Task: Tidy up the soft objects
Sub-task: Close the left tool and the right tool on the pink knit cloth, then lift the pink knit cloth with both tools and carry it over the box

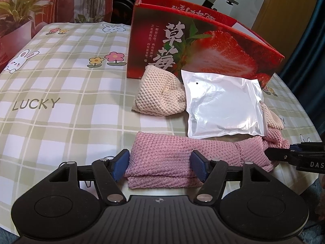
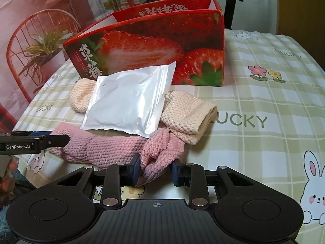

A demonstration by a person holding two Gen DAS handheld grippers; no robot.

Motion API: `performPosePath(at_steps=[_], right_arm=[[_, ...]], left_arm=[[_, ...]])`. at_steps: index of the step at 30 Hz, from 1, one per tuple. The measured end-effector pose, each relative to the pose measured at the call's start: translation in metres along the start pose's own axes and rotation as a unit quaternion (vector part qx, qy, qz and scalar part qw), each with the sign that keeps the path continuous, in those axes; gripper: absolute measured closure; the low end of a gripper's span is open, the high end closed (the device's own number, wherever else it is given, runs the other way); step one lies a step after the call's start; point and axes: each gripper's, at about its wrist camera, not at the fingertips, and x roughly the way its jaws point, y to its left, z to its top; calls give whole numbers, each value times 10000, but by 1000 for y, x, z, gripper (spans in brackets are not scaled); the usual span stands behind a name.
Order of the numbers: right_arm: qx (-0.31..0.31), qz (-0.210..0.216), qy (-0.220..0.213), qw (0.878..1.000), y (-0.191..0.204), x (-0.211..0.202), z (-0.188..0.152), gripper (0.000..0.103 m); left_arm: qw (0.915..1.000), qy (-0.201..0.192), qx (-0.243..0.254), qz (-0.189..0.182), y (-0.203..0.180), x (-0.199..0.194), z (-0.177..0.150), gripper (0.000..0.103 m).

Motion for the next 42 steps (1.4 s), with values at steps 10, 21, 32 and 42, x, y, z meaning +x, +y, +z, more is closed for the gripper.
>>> performPosePath(at_steps=[10, 21, 32, 42], right_arm=[[520, 113, -171, 9984, -16, 0, 4, 66], [611, 287, -269, 9974, -17, -7, 11, 84], [512, 693, -974, 9915, -16, -64, 63, 85], [-906, 302, -1595, 9826, 12, -89, 142, 85]], left_arm=[[9996, -10, -10, -275, 0, -1, -1, 74], [9992, -235, 81, -313, -4, -14, 3, 80], [9902, -1207, -77, -705, -4, -77, 47, 81], [9847, -1656, 94, -542, -19, -85, 115, 81]])
